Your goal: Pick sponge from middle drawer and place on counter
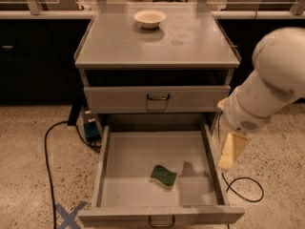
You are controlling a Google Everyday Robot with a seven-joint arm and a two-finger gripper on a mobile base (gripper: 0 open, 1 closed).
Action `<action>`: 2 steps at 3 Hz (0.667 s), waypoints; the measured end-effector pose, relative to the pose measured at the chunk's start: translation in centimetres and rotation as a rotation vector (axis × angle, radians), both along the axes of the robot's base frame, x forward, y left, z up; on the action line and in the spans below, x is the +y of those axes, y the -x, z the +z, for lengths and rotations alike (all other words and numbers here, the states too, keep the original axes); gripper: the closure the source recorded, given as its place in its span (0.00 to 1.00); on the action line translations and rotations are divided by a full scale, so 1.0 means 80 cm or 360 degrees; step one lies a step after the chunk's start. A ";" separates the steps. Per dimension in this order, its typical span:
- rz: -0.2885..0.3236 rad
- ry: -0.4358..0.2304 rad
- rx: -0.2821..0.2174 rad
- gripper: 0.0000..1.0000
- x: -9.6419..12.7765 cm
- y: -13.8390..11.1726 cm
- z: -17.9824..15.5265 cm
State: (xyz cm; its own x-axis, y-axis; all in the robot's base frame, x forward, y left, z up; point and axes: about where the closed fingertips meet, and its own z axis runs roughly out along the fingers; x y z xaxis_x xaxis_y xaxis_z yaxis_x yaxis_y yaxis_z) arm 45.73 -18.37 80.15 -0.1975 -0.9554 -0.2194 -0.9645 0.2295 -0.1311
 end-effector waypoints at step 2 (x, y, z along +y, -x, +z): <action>-0.0086 -0.0055 0.0038 0.00 0.020 -0.026 -0.112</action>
Offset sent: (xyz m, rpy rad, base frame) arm 0.0120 0.0112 -0.0646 0.0174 0.0289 -0.0303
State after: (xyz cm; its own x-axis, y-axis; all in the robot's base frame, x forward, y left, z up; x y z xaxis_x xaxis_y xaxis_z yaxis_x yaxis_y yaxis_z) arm 47.84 -16.75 71.20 -0.2540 -0.9353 -0.2465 -0.9534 0.2850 -0.0992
